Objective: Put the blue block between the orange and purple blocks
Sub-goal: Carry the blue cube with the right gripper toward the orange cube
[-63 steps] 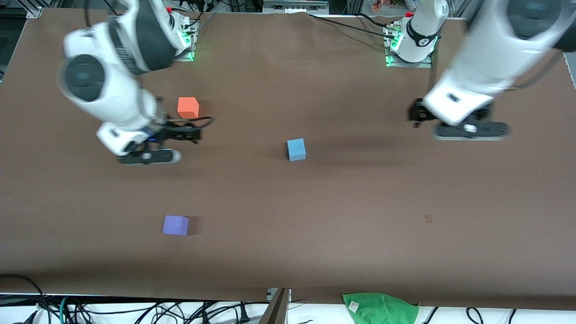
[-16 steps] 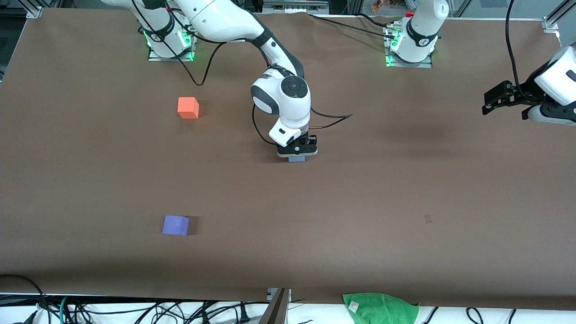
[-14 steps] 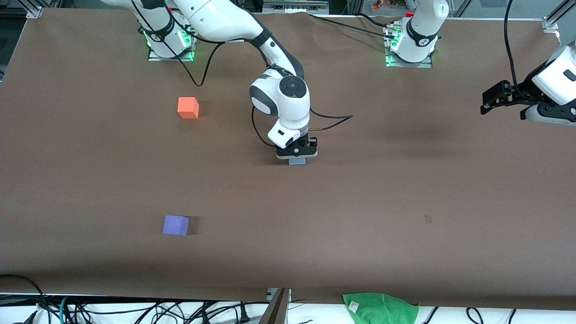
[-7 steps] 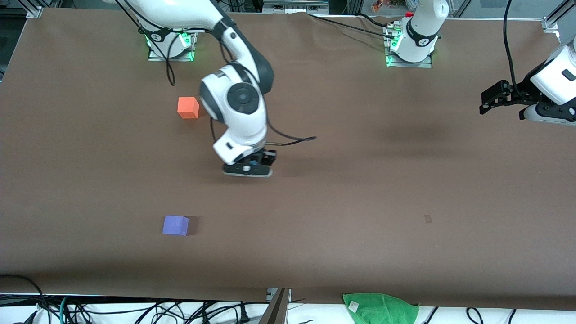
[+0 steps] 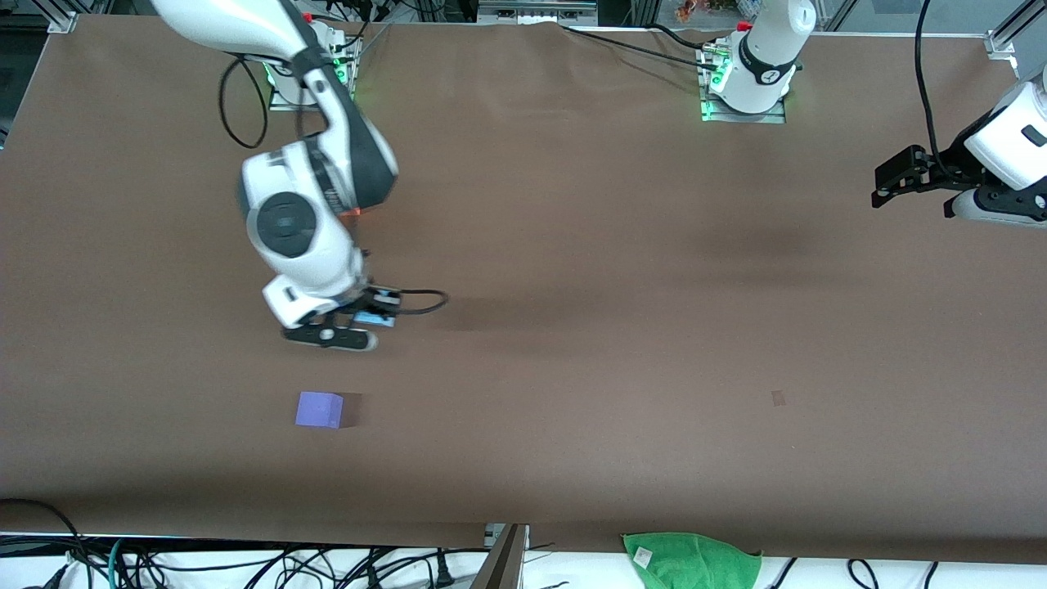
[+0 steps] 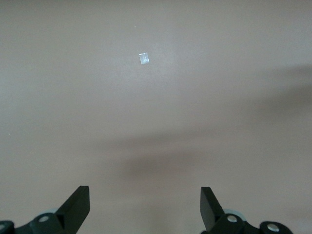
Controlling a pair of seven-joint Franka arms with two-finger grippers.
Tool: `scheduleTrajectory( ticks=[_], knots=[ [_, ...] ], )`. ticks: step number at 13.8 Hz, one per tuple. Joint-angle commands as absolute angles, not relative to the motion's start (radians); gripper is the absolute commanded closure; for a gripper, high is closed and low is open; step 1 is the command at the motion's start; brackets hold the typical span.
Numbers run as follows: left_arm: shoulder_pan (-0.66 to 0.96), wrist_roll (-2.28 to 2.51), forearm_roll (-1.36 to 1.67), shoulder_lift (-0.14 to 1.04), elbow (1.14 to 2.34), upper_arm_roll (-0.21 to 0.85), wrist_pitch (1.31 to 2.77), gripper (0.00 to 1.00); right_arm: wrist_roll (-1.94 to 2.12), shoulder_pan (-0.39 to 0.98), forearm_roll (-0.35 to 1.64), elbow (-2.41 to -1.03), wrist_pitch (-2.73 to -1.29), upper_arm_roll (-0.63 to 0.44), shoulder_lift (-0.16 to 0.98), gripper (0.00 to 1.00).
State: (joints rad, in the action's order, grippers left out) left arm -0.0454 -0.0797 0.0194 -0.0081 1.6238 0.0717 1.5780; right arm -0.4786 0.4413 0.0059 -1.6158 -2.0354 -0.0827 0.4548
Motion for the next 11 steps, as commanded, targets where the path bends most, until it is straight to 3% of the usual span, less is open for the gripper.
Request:
scheduleTrajectory(
  ticks=[1,5,11],
  knots=[
    [-0.044,-0.084,0.000,-0.002,1.595,0.080,1.554,0.00,-0.375,0.420,0.032,-1.802,-2.043,-0.127,0.333,0.70],
    [-0.044,-0.084,0.002,-0.002,1.595,0.081,1.554,0.00,-0.293,0.420,0.034,-1.914,-2.100,-0.190,0.308,0.70],
    [-0.044,-0.084,0.000,0.000,1.595,0.083,1.554,0.00,-0.291,0.420,0.034,-2.103,-2.328,-0.190,0.290,0.70]
  ],
)
